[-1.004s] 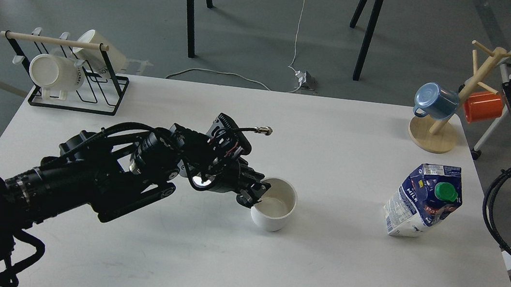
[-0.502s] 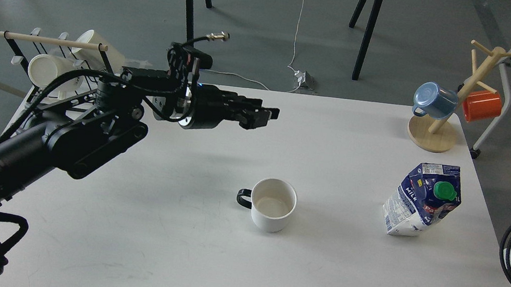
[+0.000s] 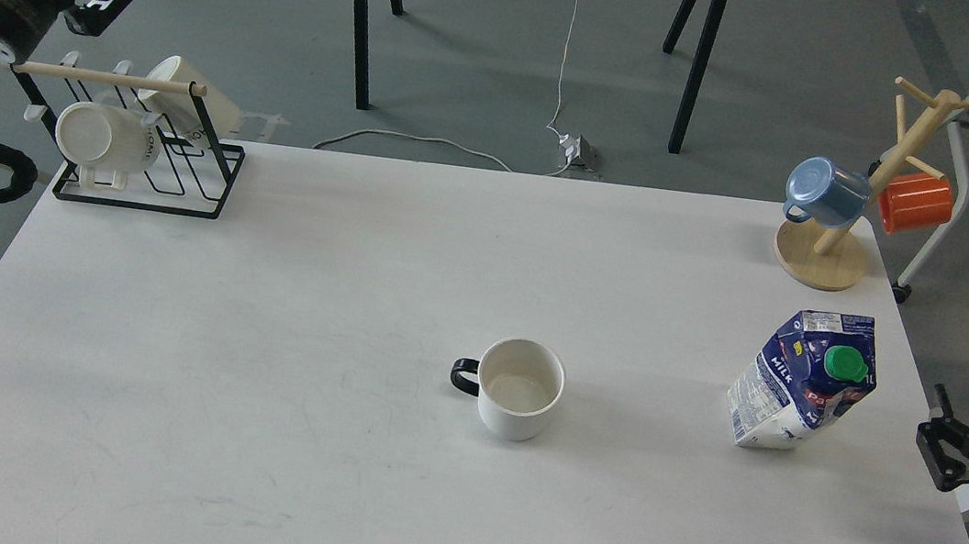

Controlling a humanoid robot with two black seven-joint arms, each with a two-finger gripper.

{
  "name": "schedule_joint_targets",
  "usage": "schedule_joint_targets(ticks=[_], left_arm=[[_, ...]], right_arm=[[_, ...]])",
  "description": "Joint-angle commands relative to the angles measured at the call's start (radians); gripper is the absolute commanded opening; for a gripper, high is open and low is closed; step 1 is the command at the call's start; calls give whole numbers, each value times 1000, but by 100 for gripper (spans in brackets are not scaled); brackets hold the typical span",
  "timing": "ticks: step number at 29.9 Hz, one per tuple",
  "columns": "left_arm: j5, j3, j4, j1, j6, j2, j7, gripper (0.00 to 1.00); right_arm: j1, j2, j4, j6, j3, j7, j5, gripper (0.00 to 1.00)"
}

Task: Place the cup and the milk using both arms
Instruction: 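Release the mug and retract the left gripper to rest, then move the right gripper up to the milk carton and grasp it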

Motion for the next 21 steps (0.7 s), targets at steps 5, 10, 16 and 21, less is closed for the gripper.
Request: schedule_joint_targets(ticks=[5, 10, 16, 21], left_arm=[[-67, -1, 63, 7, 0, -6, 0, 99], [-65, 7, 63, 10, 0, -6, 0, 99], [-65, 10, 63, 13, 0, -11, 0, 99], [-65, 10, 65, 16, 0, -11, 0, 99]], right_arm=[[-158, 52, 106, 0, -119, -1, -15, 99], [-150, 115, 114, 0, -184, 13, -133, 99], [-133, 182, 114, 0, -182, 13, -144, 99], [-98, 201, 111, 0, -167, 14, -146, 99]])
